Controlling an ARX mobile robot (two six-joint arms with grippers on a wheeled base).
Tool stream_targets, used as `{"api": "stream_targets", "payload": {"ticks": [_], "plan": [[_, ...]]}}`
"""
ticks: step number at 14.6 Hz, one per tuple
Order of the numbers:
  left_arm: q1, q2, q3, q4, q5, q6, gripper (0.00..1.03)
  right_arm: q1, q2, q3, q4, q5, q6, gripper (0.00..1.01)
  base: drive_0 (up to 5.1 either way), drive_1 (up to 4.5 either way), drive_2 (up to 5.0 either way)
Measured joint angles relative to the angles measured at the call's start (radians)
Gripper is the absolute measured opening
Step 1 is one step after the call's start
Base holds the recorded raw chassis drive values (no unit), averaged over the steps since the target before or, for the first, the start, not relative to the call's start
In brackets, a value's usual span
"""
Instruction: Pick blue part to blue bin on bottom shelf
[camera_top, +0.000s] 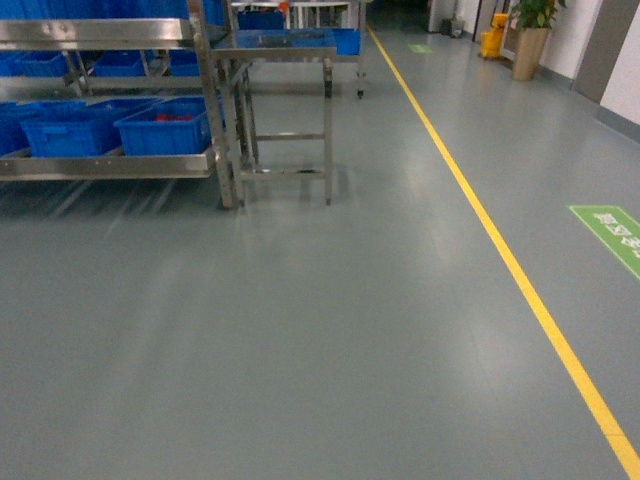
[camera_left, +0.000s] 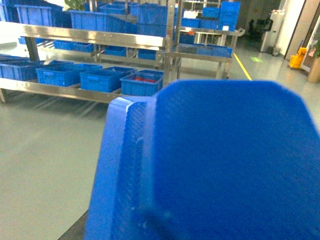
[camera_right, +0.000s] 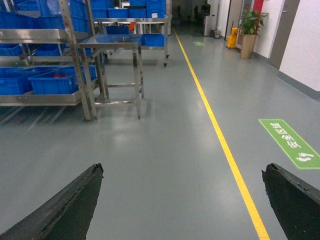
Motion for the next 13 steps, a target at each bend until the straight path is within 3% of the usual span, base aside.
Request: {"api": "stream_targets", "payload": {"ticks": [13], "plan": [[0.000,-0.001,0.000,0.005,0.000,0.000,0.44,0.000,0.000,0.000,-0.002,0.000,0.000,0.98,0.0,4.15,-4.2]]}}
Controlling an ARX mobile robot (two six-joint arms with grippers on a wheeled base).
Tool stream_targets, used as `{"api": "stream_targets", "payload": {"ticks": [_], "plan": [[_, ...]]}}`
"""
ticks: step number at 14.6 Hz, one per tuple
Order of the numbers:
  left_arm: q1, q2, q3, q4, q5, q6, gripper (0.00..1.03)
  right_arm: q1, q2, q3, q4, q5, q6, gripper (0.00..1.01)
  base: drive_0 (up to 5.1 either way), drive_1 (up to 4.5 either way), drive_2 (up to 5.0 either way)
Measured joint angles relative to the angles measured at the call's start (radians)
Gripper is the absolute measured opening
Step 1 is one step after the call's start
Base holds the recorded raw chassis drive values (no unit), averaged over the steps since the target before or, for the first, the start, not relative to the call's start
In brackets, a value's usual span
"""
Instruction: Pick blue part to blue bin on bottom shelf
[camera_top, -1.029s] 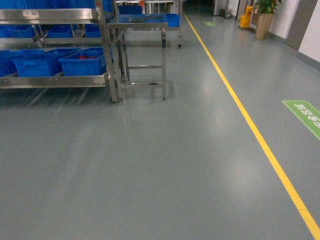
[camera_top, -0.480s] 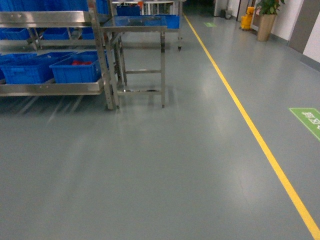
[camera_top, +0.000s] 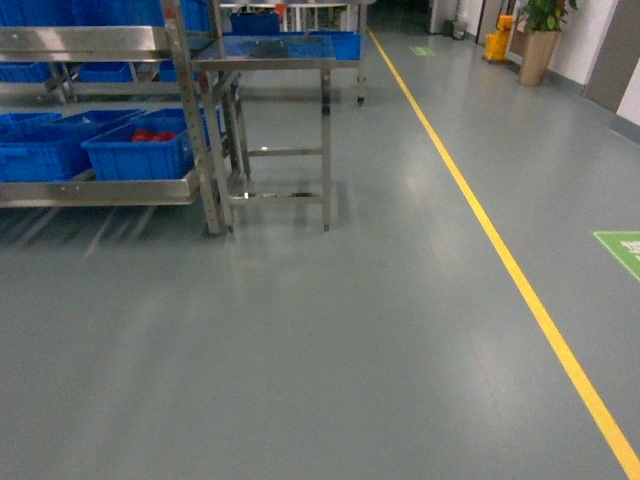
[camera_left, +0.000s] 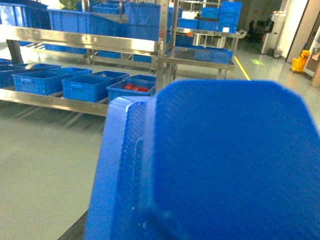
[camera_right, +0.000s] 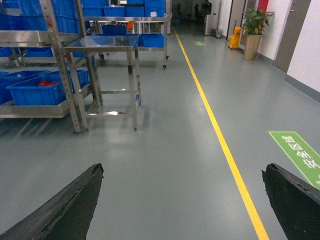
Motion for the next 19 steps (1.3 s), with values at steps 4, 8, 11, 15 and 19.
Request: {"api": "stream_targets", "payload": {"ticks": [4,8,11,15,19], "plan": [[0.000,0.002,0.000,-0.005,0.000,0.000,0.44,0.000,0.000,0.000,0.001,0.000,0.000,0.98,0.0,4.15,-4.2],[0.000,0.000,0.000,-0.004,0.000,0.000,0.44,0.000,0.000,0.000,0.002,0.000,0.000,0.98,0.0,4.14,-4.2],[0.000,0.000,0.000,-0.001,0.000,0.000,0.44,0.000,0.000,0.000,-0.002,0.000,0.000,0.98,0.0,4.15,-4.2],[0.000,0.000,0.000,-0.003,-0.001,0.000,0.44,0.000,0.000,0.000,0.000,0.000,0.000,0.98,0.0,4.15,-4.2],[0.000,0.001,0.000,-0.003,0.000,0.000,0.44,0.000,0.000,0.000,0.001,0.000,0.000,0.98,0.0,4.15,-4.2]]}}
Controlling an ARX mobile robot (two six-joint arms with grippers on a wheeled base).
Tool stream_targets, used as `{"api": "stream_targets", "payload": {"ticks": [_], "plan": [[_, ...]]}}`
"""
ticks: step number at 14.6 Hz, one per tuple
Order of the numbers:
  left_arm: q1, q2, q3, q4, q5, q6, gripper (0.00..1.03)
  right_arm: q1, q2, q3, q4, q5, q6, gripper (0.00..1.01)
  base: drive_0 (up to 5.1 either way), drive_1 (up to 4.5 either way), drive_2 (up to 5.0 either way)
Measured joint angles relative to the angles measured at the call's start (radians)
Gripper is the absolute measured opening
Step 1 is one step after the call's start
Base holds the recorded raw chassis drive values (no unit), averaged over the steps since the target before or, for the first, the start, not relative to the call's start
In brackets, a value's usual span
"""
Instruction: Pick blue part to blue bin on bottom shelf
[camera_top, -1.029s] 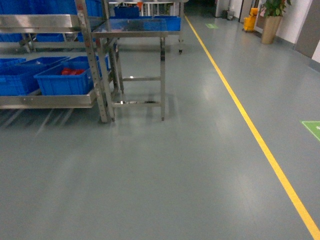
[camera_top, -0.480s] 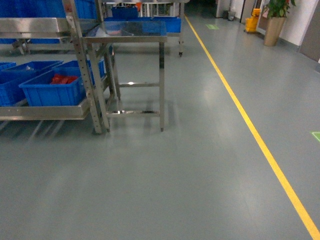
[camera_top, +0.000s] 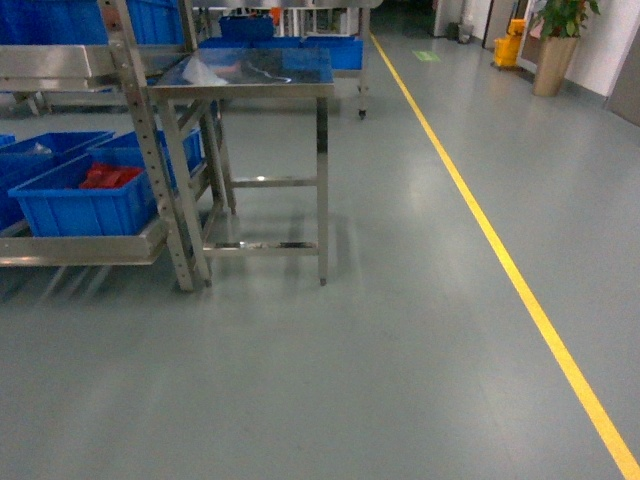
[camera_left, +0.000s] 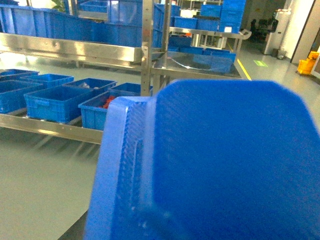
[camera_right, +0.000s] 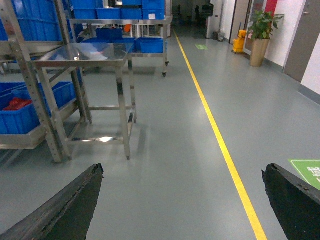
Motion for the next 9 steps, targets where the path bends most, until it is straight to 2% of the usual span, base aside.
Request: {"api": "stream_targets", "payload": {"ticks": [9], "plan": [[0.000,-0.001,0.000,0.001,0.000,0.000,0.44,0.000,0.000,0.000,-0.002,0.000,0.000,0.98,0.0,4.20,-4.1]]}}
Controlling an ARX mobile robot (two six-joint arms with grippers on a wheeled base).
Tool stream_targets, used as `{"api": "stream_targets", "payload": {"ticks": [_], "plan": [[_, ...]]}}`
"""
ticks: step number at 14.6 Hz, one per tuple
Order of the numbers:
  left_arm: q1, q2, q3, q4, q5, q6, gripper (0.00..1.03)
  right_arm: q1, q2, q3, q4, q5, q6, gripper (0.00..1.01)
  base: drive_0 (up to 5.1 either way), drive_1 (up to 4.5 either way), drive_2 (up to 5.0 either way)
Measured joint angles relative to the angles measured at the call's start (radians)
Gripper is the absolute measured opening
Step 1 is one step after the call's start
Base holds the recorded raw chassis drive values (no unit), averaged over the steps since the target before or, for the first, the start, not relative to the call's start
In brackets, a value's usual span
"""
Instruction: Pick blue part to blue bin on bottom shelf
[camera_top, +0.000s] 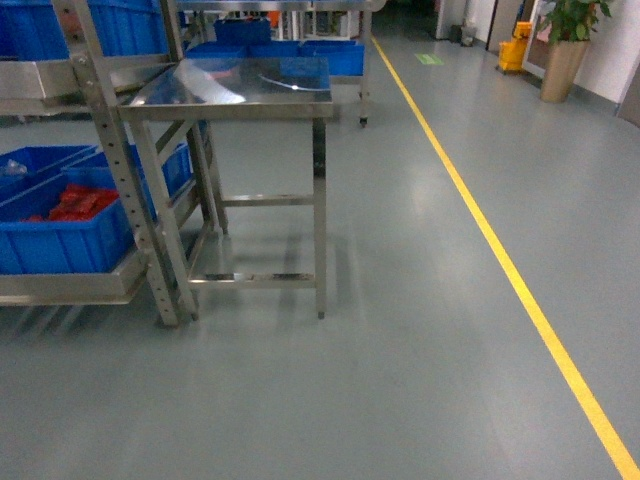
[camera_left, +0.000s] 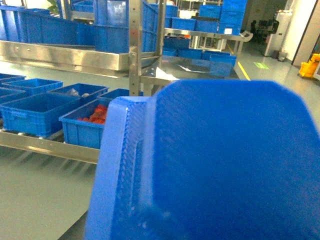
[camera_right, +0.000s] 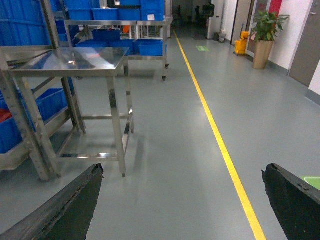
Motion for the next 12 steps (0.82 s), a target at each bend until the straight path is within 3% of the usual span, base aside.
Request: {"api": "stream_targets", "payload": {"ticks": [12], "plan": [[0.000,0.001,0.000,-0.002,0.000,0.000,0.44,0.000,0.000,0.000,0.004,0.000,0.000,0.98,-0.1,4.05,-4.3]]}}
